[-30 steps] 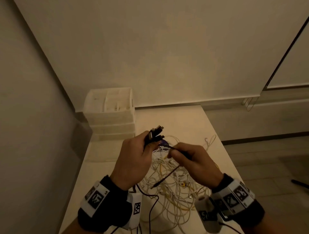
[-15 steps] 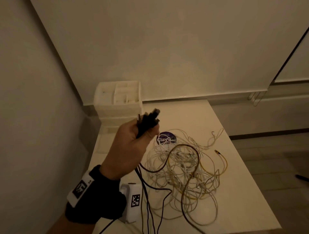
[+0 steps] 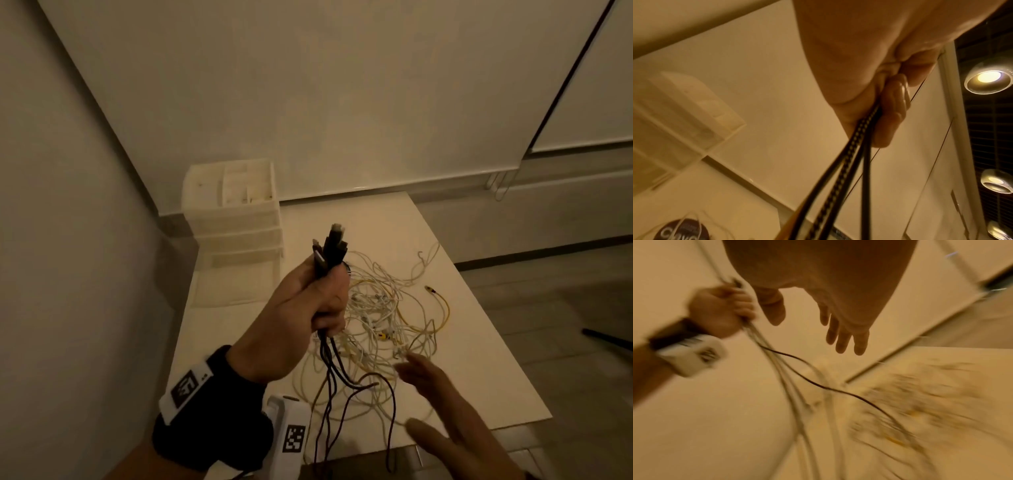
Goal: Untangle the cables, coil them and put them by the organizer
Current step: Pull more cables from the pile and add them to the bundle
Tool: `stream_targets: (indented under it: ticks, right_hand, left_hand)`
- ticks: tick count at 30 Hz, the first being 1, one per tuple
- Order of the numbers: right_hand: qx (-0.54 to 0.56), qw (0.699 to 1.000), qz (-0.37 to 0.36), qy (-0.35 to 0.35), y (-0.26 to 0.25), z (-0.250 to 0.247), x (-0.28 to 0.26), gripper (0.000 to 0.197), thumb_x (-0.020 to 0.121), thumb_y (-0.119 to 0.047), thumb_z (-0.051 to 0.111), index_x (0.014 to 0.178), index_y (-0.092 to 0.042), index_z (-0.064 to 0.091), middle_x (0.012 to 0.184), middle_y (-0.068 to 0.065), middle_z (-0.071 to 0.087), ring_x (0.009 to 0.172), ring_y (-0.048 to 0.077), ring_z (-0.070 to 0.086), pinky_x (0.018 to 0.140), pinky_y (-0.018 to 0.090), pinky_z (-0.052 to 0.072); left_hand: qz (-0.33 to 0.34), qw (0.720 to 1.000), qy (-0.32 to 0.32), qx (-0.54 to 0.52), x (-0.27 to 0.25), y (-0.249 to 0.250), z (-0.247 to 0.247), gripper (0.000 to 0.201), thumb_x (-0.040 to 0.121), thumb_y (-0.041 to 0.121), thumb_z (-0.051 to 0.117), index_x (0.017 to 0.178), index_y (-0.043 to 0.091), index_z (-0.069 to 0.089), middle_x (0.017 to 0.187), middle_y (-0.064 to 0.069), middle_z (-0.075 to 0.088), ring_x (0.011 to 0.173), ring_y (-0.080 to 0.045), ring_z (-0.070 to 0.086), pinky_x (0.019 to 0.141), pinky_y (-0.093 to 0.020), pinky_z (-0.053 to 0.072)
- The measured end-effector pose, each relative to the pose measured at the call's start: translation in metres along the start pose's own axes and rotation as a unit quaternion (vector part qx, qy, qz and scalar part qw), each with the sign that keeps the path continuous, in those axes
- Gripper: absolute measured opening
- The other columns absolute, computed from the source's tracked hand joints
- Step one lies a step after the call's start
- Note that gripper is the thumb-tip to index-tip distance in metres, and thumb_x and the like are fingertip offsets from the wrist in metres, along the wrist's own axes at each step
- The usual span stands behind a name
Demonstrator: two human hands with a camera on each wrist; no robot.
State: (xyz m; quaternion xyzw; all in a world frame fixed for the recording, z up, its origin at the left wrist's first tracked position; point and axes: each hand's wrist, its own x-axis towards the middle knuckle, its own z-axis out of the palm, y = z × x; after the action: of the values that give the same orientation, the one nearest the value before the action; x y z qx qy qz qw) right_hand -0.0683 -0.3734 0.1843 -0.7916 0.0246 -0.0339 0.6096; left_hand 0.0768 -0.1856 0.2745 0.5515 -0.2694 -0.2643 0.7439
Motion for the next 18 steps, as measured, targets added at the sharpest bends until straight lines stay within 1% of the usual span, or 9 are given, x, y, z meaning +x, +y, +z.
stream_targets:
  ticks: [2, 4, 6, 8, 11, 14, 15, 16, 18]
  right_hand:
    - [-0.070, 0.995, -0.023, -0.071, -0.025, 0.036, 0.024, 0.067, 0.086, -0.047, 0.064, 0.143, -0.039, 0.029, 0.139, -0.032, 0.043, 0.131, -0.009, 0.037, 0.104, 0.013, 0.030]
    - [-0.092, 0.987, -0.093, -0.090, -0.028, 0.066, 0.042, 0.039, 0.095, -0.032, 0.057, 0.132, -0.027, 0.047, 0.126, -0.029, 0.054, 0.118, -0.007, 0.050, 0.097, 0.014, 0.039]
    - [-0.066, 0.992, -0.080, -0.066, -0.030, 0.079, 0.051, 0.018, 0.098, -0.032, 0.046, 0.103, -0.021, 0.059, 0.089, -0.014, 0.067, 0.081, 0.002, 0.062, 0.076, 0.027, 0.049]
    - [-0.084, 0.991, -0.061, -0.089, -0.017, 0.090, 0.046, 0.020, 0.093, -0.046, 0.040, 0.087, -0.030, 0.049, 0.066, -0.011, 0.055, 0.059, 0.002, 0.052, 0.061, 0.030, 0.041]
    - [-0.152, 0.976, -0.008, -0.153, 0.018, 0.088, 0.037, 0.024, 0.085, -0.057, 0.039, 0.079, -0.033, 0.036, 0.066, -0.007, 0.048, 0.058, -0.004, 0.048, 0.060, 0.026, 0.034]
    - [-0.121, 0.987, 0.051, -0.088, 0.037, 0.081, 0.022, 0.055, 0.080, -0.076, 0.034, 0.081, -0.023, 0.047, 0.065, -0.005, 0.049, 0.064, -0.006, 0.053, 0.066, 0.021, 0.039]
    - [-0.104, 0.989, 0.079, -0.068, 0.043, 0.079, 0.017, 0.063, 0.074, -0.085, 0.028, 0.084, -0.028, 0.053, 0.068, -0.007, 0.052, 0.068, -0.010, 0.055, 0.070, 0.012, 0.038]
    - [-0.115, 0.987, 0.092, -0.057, 0.051, 0.077, 0.010, 0.060, 0.068, -0.091, 0.020, 0.086, -0.042, 0.052, 0.075, -0.012, 0.056, 0.076, -0.012, 0.056, 0.076, 0.006, 0.038]
    - [-0.138, 0.982, 0.122, -0.047, 0.070, 0.069, 0.008, 0.055, 0.065, -0.093, 0.003, 0.087, -0.060, 0.040, 0.086, -0.009, 0.058, 0.084, -0.004, 0.058, 0.079, 0.013, 0.042]
  left_hand:
    - [-0.004, 1.000, -0.006, -0.002, -0.006, -0.005, 0.010, 0.028, 0.097, 0.026, 0.043, 0.071, 0.016, 0.040, 0.063, 0.000, 0.026, 0.053, -0.017, 0.022, 0.055, -0.034, 0.029]
    - [0.005, 1.000, -0.007, 0.011, -0.013, -0.010, 0.015, 0.032, 0.097, 0.037, 0.045, 0.071, 0.018, 0.041, 0.063, 0.000, 0.029, 0.054, -0.017, 0.024, 0.055, -0.031, 0.033]
    - [0.018, 1.000, 0.006, 0.009, -0.018, -0.009, 0.013, 0.035, 0.093, 0.046, 0.051, 0.071, 0.019, 0.043, 0.064, 0.000, 0.030, 0.054, -0.018, 0.025, 0.055, -0.030, 0.035]
    - [0.042, 0.998, 0.026, -0.026, -0.022, -0.004, 0.002, 0.041, 0.088, 0.053, 0.057, 0.070, 0.019, 0.044, 0.063, 0.002, 0.030, 0.051, -0.015, 0.027, 0.052, -0.029, 0.036]
    - [0.062, 0.994, 0.052, -0.068, -0.028, 0.005, -0.013, 0.047, 0.083, 0.055, 0.063, 0.069, 0.017, 0.040, 0.060, 0.003, 0.031, 0.047, -0.012, 0.031, 0.049, -0.029, 0.038]
    - [0.066, 0.994, 0.065, -0.064, -0.029, 0.003, -0.015, 0.046, 0.082, 0.056, 0.064, 0.067, 0.018, 0.043, 0.060, 0.003, 0.031, 0.046, -0.012, 0.031, 0.048, -0.028, 0.038]
    - [0.072, 0.992, 0.072, -0.077, -0.028, 0.004, -0.016, 0.046, 0.082, 0.055, 0.066, 0.066, 0.018, 0.043, 0.059, 0.004, 0.031, 0.045, -0.010, 0.029, 0.046, -0.026, 0.036]
    - [0.079, 0.989, 0.081, -0.097, -0.027, 0.005, -0.018, 0.046, 0.081, 0.053, 0.068, 0.065, 0.018, 0.042, 0.058, 0.005, 0.031, 0.044, -0.009, 0.028, 0.043, -0.024, 0.032]
    - [0.093, 0.985, 0.089, -0.118, -0.023, 0.009, -0.023, 0.048, 0.080, 0.051, 0.070, 0.065, 0.017, 0.039, 0.056, 0.006, 0.031, 0.042, -0.006, 0.026, 0.041, -0.021, 0.026]
